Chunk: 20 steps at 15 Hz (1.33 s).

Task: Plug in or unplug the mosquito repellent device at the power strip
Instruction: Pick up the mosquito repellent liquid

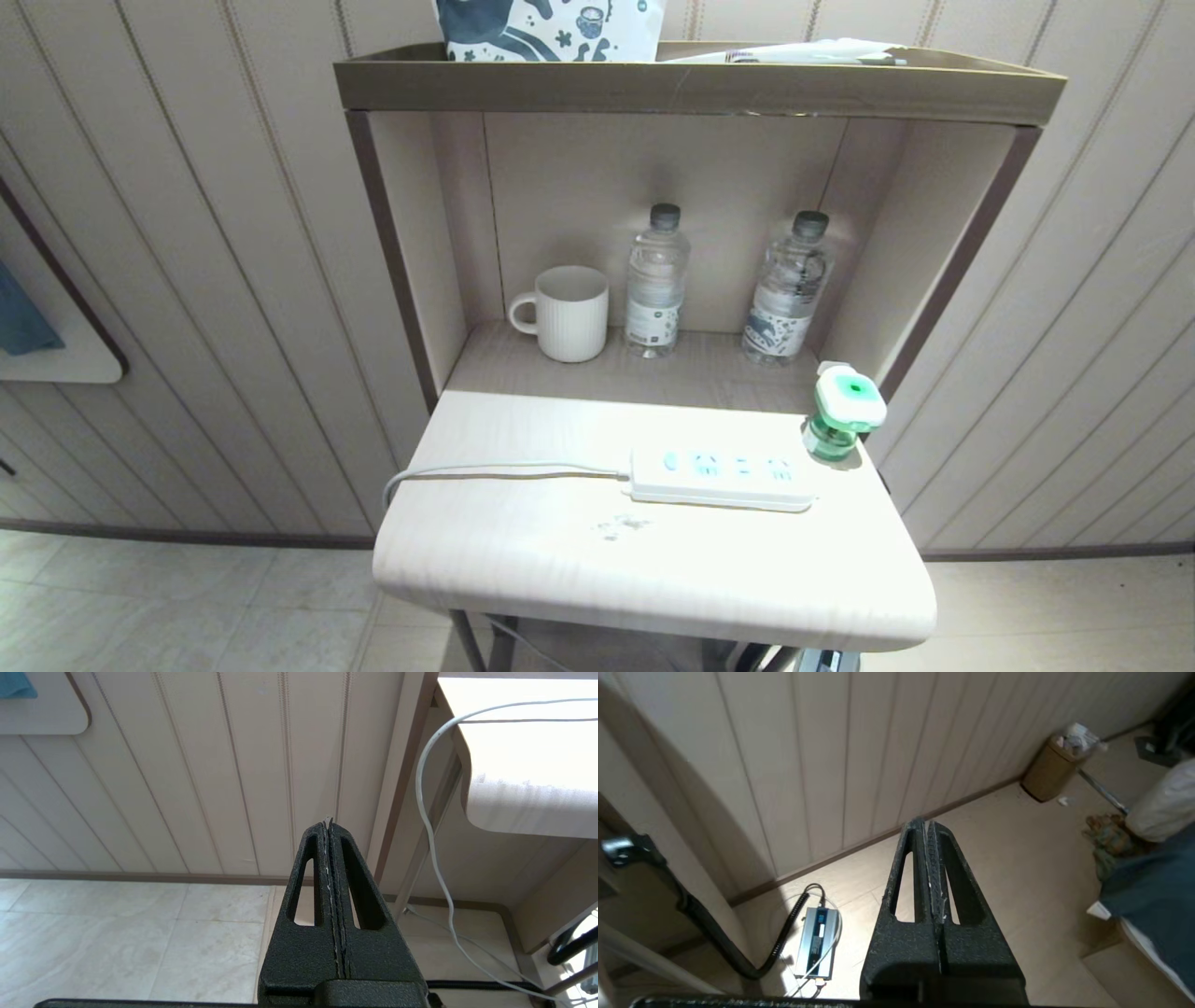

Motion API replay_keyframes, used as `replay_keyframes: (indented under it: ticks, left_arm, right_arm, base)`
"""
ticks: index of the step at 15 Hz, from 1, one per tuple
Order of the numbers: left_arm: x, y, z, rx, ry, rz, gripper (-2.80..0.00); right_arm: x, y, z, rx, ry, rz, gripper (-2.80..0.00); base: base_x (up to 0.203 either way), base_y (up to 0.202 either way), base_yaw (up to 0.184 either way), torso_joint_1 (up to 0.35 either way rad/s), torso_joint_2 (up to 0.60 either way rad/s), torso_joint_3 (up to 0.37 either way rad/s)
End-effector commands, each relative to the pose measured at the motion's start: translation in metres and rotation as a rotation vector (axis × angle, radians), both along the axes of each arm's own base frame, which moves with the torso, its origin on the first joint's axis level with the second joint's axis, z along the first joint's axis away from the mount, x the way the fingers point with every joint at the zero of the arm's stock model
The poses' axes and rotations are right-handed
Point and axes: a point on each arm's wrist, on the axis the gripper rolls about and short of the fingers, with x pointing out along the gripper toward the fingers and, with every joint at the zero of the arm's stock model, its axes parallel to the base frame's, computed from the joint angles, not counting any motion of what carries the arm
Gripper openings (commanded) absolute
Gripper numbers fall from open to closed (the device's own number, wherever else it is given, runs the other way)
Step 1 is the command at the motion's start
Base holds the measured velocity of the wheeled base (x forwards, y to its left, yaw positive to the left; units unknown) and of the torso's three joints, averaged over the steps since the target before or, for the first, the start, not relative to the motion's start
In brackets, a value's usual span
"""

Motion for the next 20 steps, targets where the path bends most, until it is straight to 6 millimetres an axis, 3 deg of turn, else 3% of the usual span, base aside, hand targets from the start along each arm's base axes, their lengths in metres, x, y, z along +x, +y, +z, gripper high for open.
replay_keyframes:
  ticks: [1,4,7,9,12,20]
  left_arm:
    - [0.000,0.000,0.000,0.000,0.001,0.000,-2.80]
    - [0.000,0.000,0.000,0.000,0.001,0.000,-2.80]
    - [0.000,0.000,0.000,0.000,0.001,0.000,-2.80]
    - [0.000,0.000,0.000,0.000,0.001,0.000,-2.80]
    - [0.000,0.000,0.000,0.000,0.001,0.000,-2.80]
    - [0.000,0.000,0.000,0.000,0.001,0.000,-2.80]
  right_arm:
    - [-0.014,-0.003,-0.023,0.011,-0.019,-0.030,-2.80]
    - [-0.016,0.002,-0.081,0.041,0.065,-0.081,-2.80]
    - [-0.032,0.009,-0.098,0.035,-0.121,0.224,-2.80]
    - [-0.025,0.013,-0.119,-0.043,-0.109,0.378,-2.80]
    - [-0.019,0.019,-0.129,-0.070,-0.107,0.655,-2.80]
    - [-0.019,0.019,-0.134,-0.012,-0.106,0.665,-2.80]
  base:
    - [0.000,0.000,0.000,0.000,0.00,0.000]
    - [0.000,0.000,0.000,0.000,0.00,0.000]
    - [0.000,0.000,0.000,0.000,0.00,0.000]
    - [0.000,0.000,0.000,0.000,0.00,0.000]
    - [0.000,0.000,0.000,0.000,0.00,0.000]
    - [0.000,0.000,0.000,0.000,0.00,0.000]
